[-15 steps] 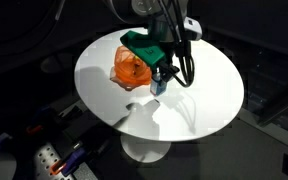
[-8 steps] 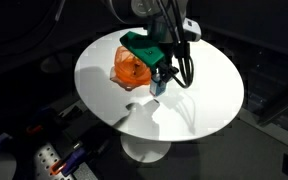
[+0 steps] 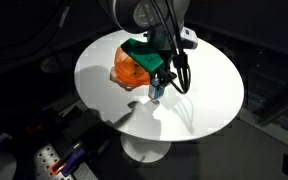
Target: Remove the blue container from the plastic bag and put it on the table.
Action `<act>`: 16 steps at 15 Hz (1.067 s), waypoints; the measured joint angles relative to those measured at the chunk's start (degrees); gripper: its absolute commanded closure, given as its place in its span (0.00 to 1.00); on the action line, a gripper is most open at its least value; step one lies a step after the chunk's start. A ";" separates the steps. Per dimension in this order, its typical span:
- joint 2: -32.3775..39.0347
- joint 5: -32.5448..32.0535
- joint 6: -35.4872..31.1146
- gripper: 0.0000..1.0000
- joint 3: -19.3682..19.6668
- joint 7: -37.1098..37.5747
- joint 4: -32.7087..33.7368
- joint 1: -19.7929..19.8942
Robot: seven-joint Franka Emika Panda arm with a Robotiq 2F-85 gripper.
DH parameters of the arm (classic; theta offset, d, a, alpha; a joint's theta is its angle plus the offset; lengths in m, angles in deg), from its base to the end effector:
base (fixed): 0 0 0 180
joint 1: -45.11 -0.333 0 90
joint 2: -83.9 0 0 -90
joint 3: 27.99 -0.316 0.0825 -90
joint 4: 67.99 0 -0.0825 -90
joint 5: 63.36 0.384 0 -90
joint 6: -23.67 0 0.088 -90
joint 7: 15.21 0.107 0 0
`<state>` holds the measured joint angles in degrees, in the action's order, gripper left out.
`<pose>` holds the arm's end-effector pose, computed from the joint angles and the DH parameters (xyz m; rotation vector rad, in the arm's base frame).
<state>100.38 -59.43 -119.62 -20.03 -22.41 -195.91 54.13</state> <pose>0.5215 -0.1603 0.2412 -3.1180 0.3455 0.0236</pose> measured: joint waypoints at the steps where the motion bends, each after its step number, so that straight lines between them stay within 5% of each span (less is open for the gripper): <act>1: 1.17 0.02 -0.42 0.81 -0.11 0.00 0.49 0.00; 3: 3.40 0.05 -1.30 0.81 -0.31 0.00 1.53 0.00; 4: 4.29 0.05 -1.57 0.31 -0.36 0.00 2.05 0.00; 5: 5.03 0.05 -1.69 0.31 -0.39 0.00 2.47 0.00; 9: 5.88 0.05 -1.69 0.00 -0.56 0.00 3.28 0.02; 16: 2.39 0.05 0.90 0.00 -0.56 0.50 3.00 0.02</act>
<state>102.77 -59.38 -118.72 -20.60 -21.92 -192.91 54.15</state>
